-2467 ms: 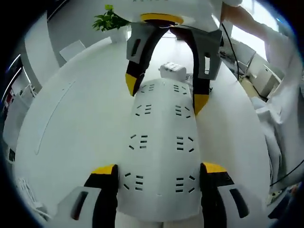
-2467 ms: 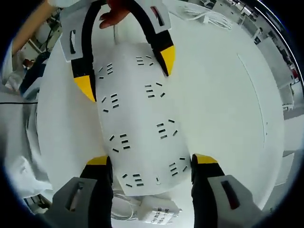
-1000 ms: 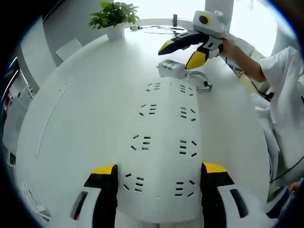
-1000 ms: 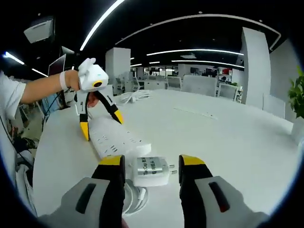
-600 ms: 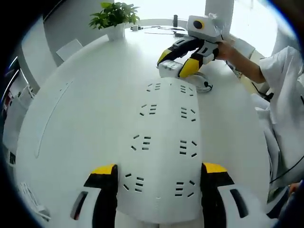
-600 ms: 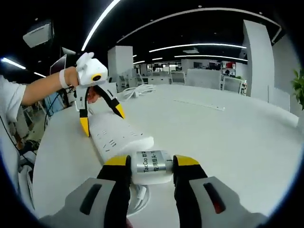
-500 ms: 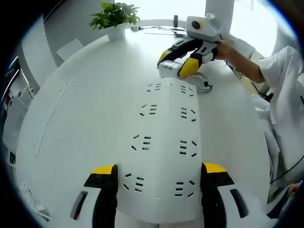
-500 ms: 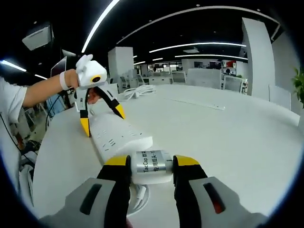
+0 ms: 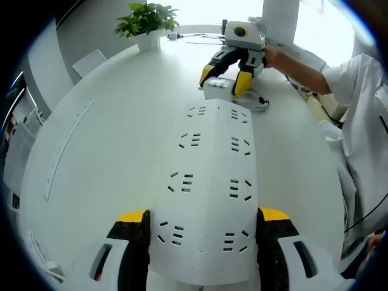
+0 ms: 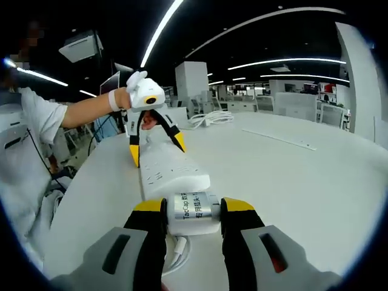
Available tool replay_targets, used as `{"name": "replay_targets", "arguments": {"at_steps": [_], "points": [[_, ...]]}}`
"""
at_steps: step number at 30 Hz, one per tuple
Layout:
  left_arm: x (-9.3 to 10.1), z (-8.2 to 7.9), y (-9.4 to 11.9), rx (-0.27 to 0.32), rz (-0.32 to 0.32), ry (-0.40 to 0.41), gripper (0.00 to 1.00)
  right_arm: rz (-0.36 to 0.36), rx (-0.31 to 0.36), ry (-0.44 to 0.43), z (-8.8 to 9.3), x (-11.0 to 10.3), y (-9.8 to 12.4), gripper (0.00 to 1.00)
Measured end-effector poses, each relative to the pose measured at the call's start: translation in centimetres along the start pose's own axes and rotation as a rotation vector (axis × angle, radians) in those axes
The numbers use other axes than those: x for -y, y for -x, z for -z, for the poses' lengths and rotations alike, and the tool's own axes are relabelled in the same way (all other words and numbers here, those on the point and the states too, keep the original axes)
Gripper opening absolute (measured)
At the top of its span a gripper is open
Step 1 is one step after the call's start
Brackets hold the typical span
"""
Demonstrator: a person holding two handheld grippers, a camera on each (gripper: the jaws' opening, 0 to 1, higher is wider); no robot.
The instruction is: Straighten the power strip on the desk, plug the charger into it
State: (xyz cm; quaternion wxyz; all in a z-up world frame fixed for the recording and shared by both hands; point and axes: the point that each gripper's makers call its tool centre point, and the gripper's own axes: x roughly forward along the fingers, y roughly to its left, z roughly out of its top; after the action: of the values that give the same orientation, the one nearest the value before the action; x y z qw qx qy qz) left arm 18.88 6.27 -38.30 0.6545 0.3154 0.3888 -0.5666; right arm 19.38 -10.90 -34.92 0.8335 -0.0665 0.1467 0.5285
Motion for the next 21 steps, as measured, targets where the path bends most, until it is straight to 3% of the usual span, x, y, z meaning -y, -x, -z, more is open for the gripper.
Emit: {"name": "replay_targets", "arguments": {"at_steps": [6, 11, 18, 21], "points": [[0.0, 0.0, 0.0, 0.0, 0.0, 0.0, 0.72, -0.249, 0.025, 0.057, 0.0, -0.8, 0.3, 0.34], [0.0, 0.0, 0.0, 0.004, 0.001, -0.001, 0.72, -0.363, 0.004, 0.098, 0.0, -1.0, 0.3, 0.34], [0.0, 0.0, 0.0, 0.004, 0.001, 0.0, 0.72, -0.395, -0.012, 0.112, 0.0, -1.3, 0.0, 0.35], [0.0, 0.0, -0.1, 0.003, 0.0, 0.0, 0.72, -0.297, -0.026, 0.065, -0.8, -0.9, -0.2, 0.43]]}}
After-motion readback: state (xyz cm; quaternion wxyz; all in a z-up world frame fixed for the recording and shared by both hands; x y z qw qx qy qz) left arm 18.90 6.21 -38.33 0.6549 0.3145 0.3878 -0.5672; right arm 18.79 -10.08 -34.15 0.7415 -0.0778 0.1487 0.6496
